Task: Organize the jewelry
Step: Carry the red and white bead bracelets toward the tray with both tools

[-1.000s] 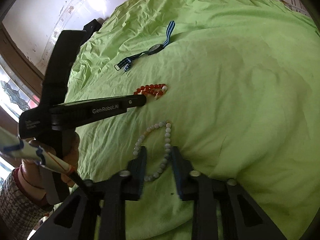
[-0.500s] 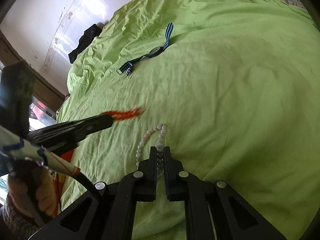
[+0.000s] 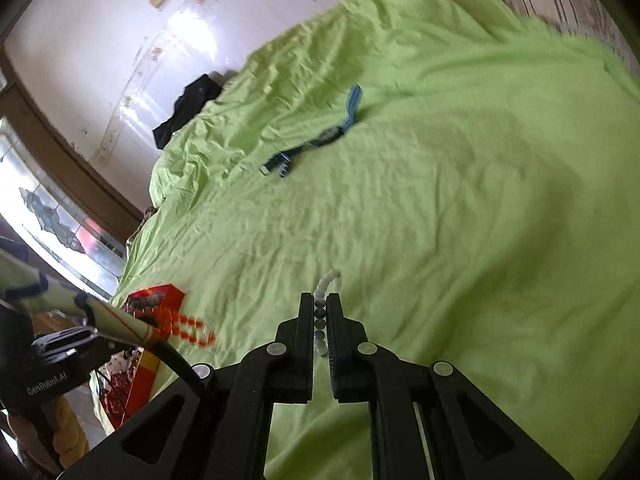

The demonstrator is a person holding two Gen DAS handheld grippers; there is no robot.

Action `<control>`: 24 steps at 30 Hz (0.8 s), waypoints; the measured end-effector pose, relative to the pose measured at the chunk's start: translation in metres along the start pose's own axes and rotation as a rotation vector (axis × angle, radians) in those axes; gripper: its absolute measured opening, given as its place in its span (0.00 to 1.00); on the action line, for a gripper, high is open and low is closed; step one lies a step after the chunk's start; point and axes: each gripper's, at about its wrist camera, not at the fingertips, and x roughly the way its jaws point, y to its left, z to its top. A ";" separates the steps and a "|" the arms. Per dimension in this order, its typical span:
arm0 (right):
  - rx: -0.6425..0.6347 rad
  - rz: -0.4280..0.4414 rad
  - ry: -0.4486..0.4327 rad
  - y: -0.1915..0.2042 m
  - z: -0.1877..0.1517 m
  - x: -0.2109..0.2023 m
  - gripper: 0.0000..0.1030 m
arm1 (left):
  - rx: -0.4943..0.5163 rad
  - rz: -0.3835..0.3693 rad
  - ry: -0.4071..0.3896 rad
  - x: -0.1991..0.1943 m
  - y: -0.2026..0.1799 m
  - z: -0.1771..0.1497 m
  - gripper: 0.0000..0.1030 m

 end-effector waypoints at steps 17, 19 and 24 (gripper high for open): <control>-0.037 -0.055 -0.006 0.042 -0.035 -0.057 0.06 | -0.085 0.014 -0.060 -0.063 0.007 -0.058 0.07; -0.042 -0.059 0.003 0.044 -0.040 -0.060 0.06 | -0.118 0.002 -0.054 -0.063 0.016 -0.062 0.07; -0.046 -0.057 0.019 0.048 -0.051 -0.066 0.06 | -0.162 0.013 -0.058 -0.072 0.029 -0.073 0.07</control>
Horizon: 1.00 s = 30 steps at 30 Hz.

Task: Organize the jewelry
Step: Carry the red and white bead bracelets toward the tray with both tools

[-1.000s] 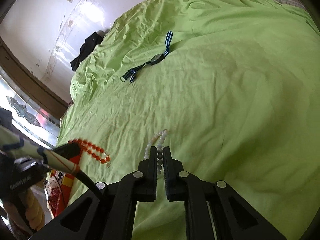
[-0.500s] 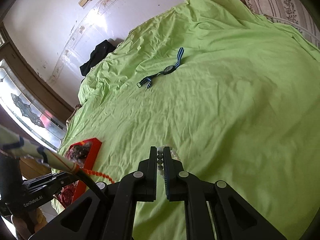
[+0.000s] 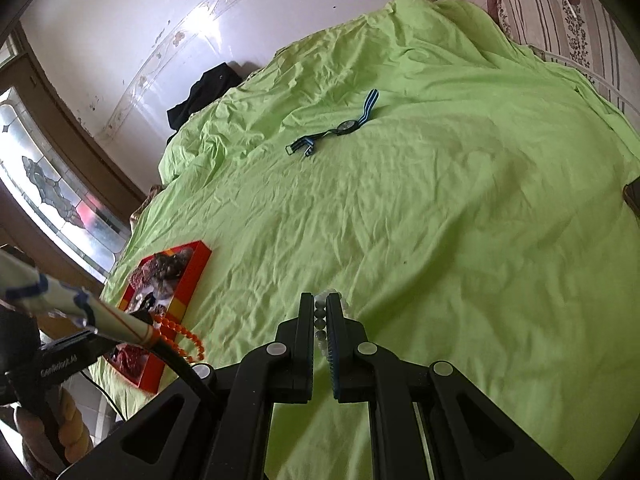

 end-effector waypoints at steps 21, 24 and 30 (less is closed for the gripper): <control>-0.156 -0.027 -0.007 0.069 -0.021 -0.027 0.06 | 0.046 0.054 -0.143 -0.071 -0.003 -0.030 0.07; -0.183 -0.027 -0.010 0.080 -0.023 -0.031 0.06 | 0.045 0.066 -0.154 -0.077 0.000 -0.033 0.07; -0.227 -0.019 -0.011 0.102 -0.027 -0.036 0.06 | 0.055 0.134 -0.189 -0.087 0.005 -0.038 0.07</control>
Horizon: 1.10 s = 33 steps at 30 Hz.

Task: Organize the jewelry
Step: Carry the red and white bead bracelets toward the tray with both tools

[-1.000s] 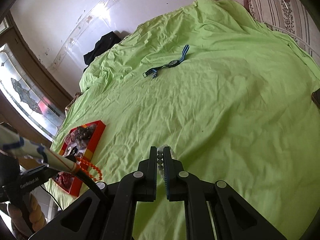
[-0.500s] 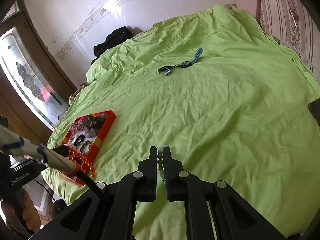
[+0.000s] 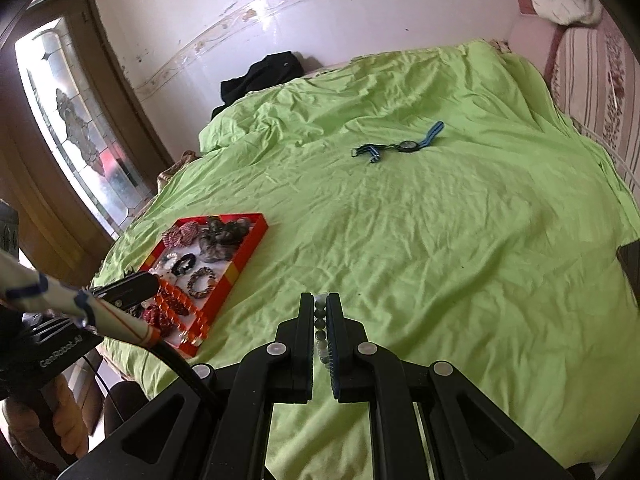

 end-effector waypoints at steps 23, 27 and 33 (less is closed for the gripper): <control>-0.172 0.018 0.048 0.085 0.003 0.014 0.06 | -0.082 0.110 -0.008 -0.012 0.057 -0.022 0.07; -0.201 0.023 0.053 0.100 0.004 0.019 0.07 | -0.107 0.110 -0.009 -0.016 0.070 -0.025 0.07; -0.231 0.029 0.051 0.121 0.008 0.025 0.07 | -0.146 0.125 -0.011 -0.019 0.091 -0.030 0.07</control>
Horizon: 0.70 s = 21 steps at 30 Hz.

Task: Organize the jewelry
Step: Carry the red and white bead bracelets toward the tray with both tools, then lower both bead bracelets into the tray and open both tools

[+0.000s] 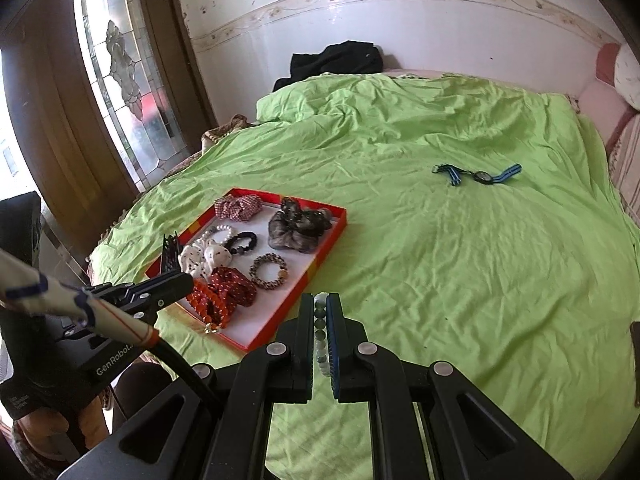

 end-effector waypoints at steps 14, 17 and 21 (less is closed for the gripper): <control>-0.089 0.033 0.012 0.041 0.020 0.018 0.06 | -0.065 -0.012 0.008 0.001 0.062 0.023 0.07; -0.096 0.049 0.012 0.046 0.027 0.022 0.06 | -0.076 -0.026 0.008 0.000 0.078 0.037 0.07; -0.100 0.071 0.009 0.053 0.036 0.028 0.06 | -0.090 -0.035 0.016 0.004 0.097 0.058 0.07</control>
